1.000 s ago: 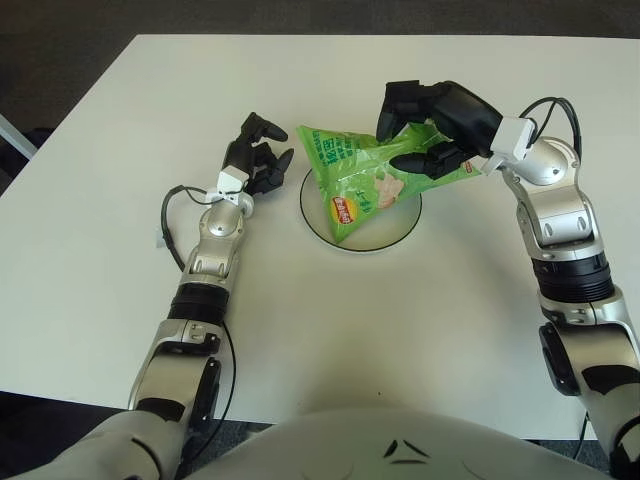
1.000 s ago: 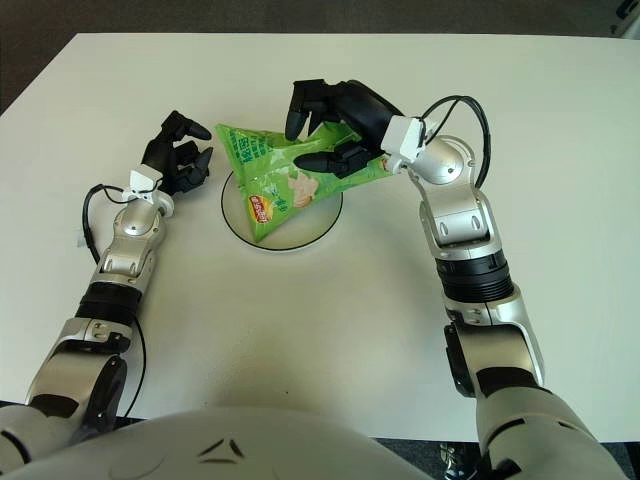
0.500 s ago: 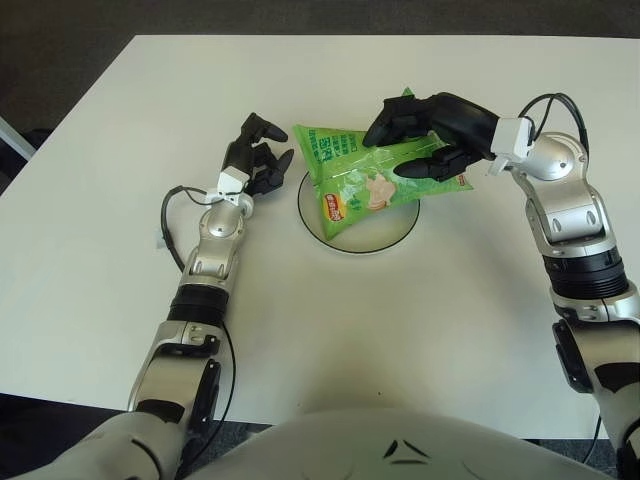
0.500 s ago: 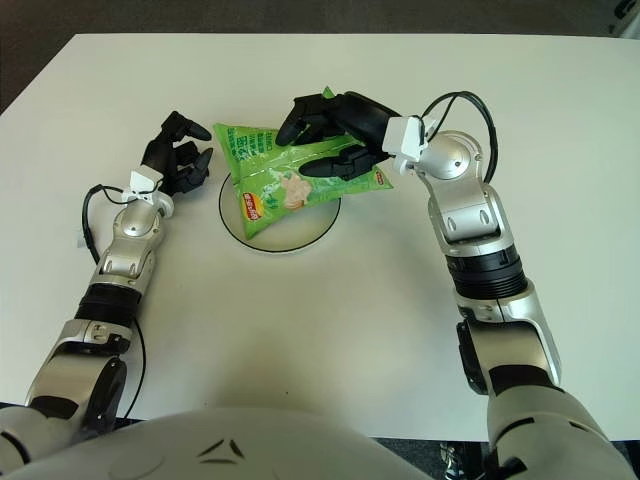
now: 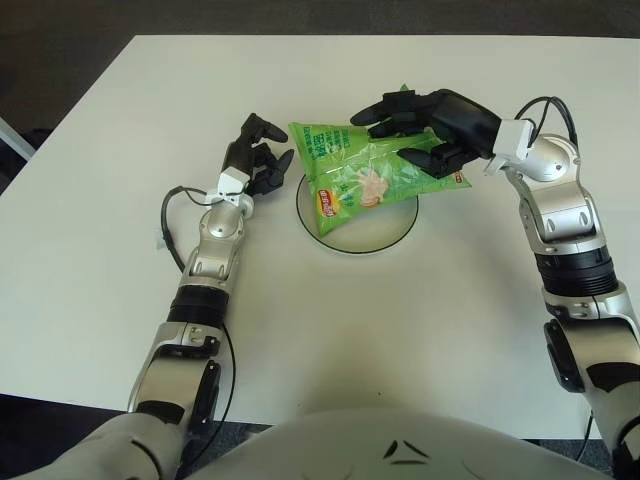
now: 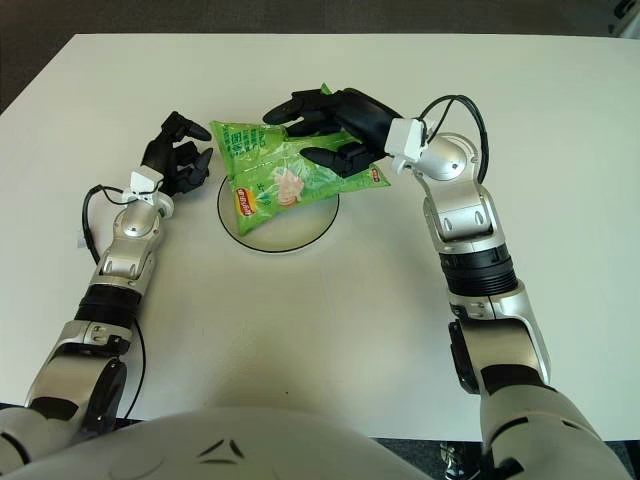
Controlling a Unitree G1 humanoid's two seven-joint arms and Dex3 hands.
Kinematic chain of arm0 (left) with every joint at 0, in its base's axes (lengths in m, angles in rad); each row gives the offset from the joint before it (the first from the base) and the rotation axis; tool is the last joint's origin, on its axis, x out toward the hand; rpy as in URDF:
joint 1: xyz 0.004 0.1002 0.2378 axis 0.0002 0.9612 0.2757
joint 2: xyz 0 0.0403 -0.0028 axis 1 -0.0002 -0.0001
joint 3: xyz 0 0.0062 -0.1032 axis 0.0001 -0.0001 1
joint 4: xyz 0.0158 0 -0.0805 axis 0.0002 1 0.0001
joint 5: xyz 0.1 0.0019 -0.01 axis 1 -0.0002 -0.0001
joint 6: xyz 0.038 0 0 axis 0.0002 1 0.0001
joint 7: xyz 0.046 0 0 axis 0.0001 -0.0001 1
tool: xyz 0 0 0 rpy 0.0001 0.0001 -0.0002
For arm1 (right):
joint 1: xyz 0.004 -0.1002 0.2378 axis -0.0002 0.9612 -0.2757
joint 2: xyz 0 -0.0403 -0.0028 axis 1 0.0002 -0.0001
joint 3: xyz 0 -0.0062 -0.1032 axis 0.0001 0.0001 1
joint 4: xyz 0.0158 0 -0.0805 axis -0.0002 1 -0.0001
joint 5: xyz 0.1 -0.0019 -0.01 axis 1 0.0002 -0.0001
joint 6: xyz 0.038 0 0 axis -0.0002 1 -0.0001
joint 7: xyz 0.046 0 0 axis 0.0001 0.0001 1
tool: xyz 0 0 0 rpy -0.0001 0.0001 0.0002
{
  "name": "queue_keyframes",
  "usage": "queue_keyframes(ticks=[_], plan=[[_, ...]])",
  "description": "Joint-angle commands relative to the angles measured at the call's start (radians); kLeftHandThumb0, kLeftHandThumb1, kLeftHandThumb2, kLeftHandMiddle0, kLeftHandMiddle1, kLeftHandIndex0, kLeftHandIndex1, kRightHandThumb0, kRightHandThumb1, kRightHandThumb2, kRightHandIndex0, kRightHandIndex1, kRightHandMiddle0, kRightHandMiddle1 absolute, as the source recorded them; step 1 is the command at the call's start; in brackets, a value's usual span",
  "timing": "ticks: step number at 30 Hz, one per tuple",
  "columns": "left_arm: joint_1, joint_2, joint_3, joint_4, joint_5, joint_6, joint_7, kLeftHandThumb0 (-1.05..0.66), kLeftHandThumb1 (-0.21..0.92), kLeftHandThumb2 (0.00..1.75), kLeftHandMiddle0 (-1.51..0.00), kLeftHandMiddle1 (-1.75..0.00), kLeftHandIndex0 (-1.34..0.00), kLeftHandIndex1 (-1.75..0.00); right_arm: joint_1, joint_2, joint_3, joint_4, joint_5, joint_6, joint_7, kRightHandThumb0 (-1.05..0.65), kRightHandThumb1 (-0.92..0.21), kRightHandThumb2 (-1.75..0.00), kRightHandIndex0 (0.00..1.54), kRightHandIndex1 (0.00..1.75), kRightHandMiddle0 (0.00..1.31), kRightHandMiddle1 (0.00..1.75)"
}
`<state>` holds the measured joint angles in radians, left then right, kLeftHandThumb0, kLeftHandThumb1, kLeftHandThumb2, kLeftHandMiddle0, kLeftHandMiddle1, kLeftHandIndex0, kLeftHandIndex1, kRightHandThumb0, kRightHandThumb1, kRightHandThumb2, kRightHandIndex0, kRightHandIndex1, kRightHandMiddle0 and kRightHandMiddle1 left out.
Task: Put the snack into the plate.
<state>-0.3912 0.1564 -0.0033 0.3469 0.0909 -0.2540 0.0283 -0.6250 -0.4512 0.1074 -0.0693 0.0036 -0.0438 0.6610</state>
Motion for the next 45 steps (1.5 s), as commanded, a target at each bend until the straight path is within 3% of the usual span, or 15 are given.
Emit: queue_keyframes(ticks=[1, 13, 21, 29, 33, 36, 41, 45], plan=[[0.074, -0.014, -0.019, 0.040, 0.021, 0.034, -0.001, -0.37, 0.83, 0.54, -0.79, -1.59, -0.36, -1.64, -0.003, 0.005, -0.012, 0.011, 0.008, -0.030, -0.012, -0.67, -0.92, -0.86, 0.54, 0.00, 0.50, 0.16], [0.077, -0.013, -0.025, 0.031, 0.032, 0.047, 0.010, -0.37, 0.83, 0.54, -0.79, -1.59, -0.36, -1.64, -0.009, 0.036, -0.045, 0.044, 0.027, -0.033, -0.068, -0.70, -0.92, -0.89, 0.52, 0.00, 0.50, 0.13], [0.077, -0.011, -0.030, 0.030, 0.042, 0.047, 0.020, -0.37, 0.83, 0.54, -0.79, -1.59, -0.36, -1.63, -0.080, 0.073, -0.107, 0.098, 0.137, 0.025, -0.072, -0.71, -0.92, -0.91, 0.51, 0.00, 0.51, 0.13], [0.077, -0.011, -0.029, 0.029, 0.045, 0.049, 0.021, -0.37, 0.83, 0.53, -0.80, -1.58, -0.37, -1.63, -0.140, 0.100, -0.168, 0.054, 0.250, 0.176, -0.105, -0.73, -0.92, -0.90, 0.52, 0.01, 0.53, 0.12], [0.077, -0.012, -0.028, 0.026, 0.047, 0.053, 0.020, -0.37, 0.84, 0.53, -0.80, -1.58, -0.37, -1.62, -0.159, 0.095, -0.213, 0.002, 0.365, 0.358, -0.122, -0.75, -0.92, -0.80, 0.52, 0.01, 0.56, 0.13], [0.078, -0.012, -0.027, 0.026, 0.048, 0.054, 0.020, -0.37, 0.84, 0.53, -0.80, -1.57, -0.37, -1.62, -0.167, 0.083, -0.231, -0.030, 0.409, 0.439, -0.133, -0.75, -0.92, -0.75, 0.52, 0.01, 0.57, 0.13], [0.075, -0.012, -0.027, 0.028, 0.048, 0.056, 0.019, -0.37, 0.84, 0.52, -0.80, -1.57, -0.37, -1.62, -0.182, 0.062, -0.264, -0.059, 0.455, 0.509, -0.140, -0.75, -0.92, -0.72, 0.52, 0.00, 0.58, 0.13], [0.074, -0.011, -0.027, 0.029, 0.049, 0.056, 0.020, -0.37, 0.84, 0.52, -0.80, -1.57, -0.37, -1.62, -0.190, 0.048, -0.296, -0.056, 0.482, 0.504, -0.132, -0.73, -0.92, -0.71, 0.52, 0.00, 0.59, 0.13]])
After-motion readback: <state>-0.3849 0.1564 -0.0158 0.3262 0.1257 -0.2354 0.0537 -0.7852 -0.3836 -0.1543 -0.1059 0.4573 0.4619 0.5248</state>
